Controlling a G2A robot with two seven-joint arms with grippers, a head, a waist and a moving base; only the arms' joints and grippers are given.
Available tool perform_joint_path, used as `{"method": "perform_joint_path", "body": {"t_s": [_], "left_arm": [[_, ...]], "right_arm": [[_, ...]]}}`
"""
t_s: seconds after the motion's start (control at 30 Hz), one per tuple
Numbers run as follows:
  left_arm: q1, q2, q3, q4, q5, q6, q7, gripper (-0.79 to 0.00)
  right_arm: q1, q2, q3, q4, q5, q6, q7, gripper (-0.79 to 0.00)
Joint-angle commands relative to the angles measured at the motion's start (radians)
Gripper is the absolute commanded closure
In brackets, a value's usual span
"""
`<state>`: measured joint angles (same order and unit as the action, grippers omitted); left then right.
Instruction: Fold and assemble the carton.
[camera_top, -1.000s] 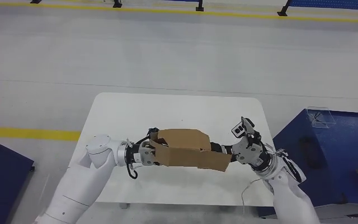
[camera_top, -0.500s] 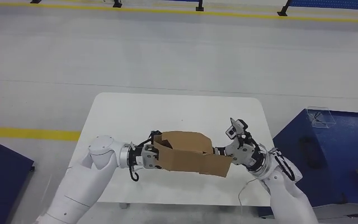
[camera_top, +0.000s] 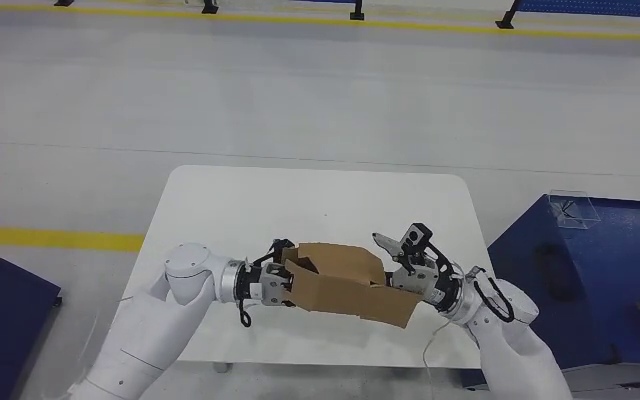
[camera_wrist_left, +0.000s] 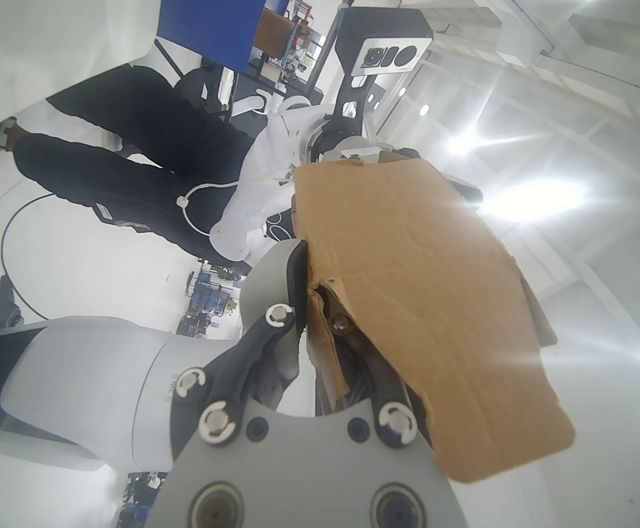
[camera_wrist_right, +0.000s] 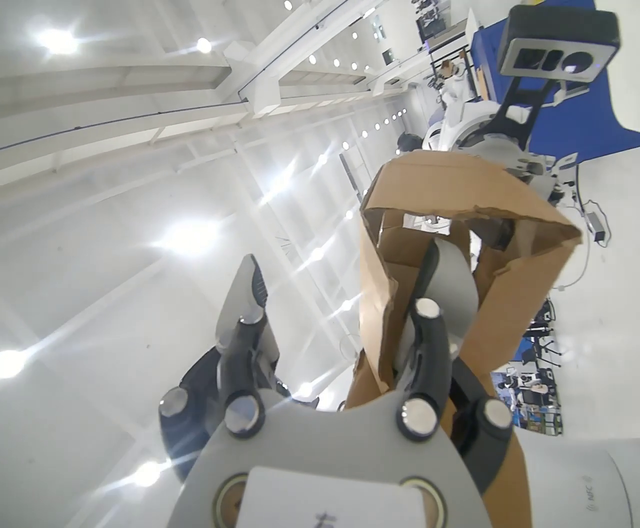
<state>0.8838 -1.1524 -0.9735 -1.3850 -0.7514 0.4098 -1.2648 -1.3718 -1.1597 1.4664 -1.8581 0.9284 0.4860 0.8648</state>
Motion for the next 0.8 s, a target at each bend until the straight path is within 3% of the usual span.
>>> {"method": "perform_joint_path", "body": {"t_s": [0.0,0.33,0.37,0.4,0.53,0.67,0.77], "left_arm": [[-0.003,0.001,0.004,0.001,0.010,0.006,0.002,0.000],[-0.012,0.007,0.019,-0.004,0.048,0.060,0.012,-0.018],[-0.013,0.008,0.017,-0.005,0.054,0.063,0.021,-0.376],[-0.012,0.008,0.014,-0.007,0.055,0.060,0.033,-0.785],[-0.003,0.013,-0.028,0.008,0.034,0.037,0.099,-0.785],[0.002,0.022,-0.094,0.039,0.011,0.001,0.165,-0.785],[0.015,0.027,-0.156,0.052,-0.017,-0.073,0.253,-0.785]], "right_arm": [[0.001,0.002,-0.001,0.005,-0.014,-0.003,-0.004,0.000],[-0.001,0.008,-0.006,0.005,-0.042,0.024,0.003,0.000],[-0.001,0.008,-0.006,0.005,-0.042,0.024,0.003,0.000],[-0.002,0.007,-0.005,0.005,-0.038,0.020,-0.002,0.000],[0.003,-0.006,0.012,0.018,0.099,-0.074,-0.120,0.000],[0.014,-0.017,0.016,0.046,0.258,-0.069,-0.231,0.000],[0.014,-0.017,0.016,0.046,0.258,-0.069,-0.231,0.000]]}}
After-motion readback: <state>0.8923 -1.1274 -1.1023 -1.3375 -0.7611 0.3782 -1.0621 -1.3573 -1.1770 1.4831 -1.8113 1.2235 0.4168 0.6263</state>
